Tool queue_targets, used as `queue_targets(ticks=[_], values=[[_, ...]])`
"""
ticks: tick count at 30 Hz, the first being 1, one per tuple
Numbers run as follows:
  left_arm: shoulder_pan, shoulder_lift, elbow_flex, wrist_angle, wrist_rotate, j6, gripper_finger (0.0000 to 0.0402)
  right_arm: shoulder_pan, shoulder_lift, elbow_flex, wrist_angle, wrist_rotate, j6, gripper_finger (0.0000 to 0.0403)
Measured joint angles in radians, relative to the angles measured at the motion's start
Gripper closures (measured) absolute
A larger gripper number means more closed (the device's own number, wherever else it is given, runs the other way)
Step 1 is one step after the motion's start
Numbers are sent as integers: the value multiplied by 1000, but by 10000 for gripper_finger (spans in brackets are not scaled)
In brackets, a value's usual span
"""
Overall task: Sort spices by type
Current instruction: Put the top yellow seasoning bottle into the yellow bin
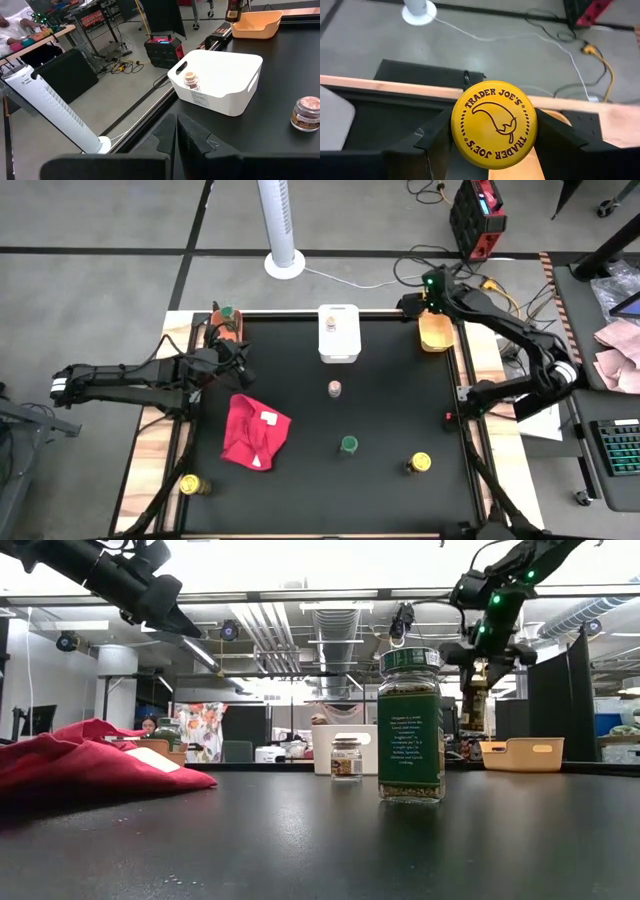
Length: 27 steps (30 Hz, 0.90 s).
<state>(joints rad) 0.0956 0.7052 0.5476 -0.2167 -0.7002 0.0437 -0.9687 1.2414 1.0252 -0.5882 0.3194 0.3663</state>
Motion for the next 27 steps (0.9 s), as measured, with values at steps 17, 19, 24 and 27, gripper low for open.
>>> queue_targets(ticks=[17, 19, 24, 27], values=[[0, 0, 0, 4, -61, 5, 402, -42, 66, 128, -167, -57, 5, 181], [0, 0, 0, 14, -61, 16, 402, -44, 87, 144, -203, -61, -11, 181], [0, 0, 0, 63, -61, 51, 402, -44, 141, 171, -220, -2, -39, 181], [0, 0, 0, 90, -61, 77, 402, -44, 159, 201, -221, 16, -40, 181]])
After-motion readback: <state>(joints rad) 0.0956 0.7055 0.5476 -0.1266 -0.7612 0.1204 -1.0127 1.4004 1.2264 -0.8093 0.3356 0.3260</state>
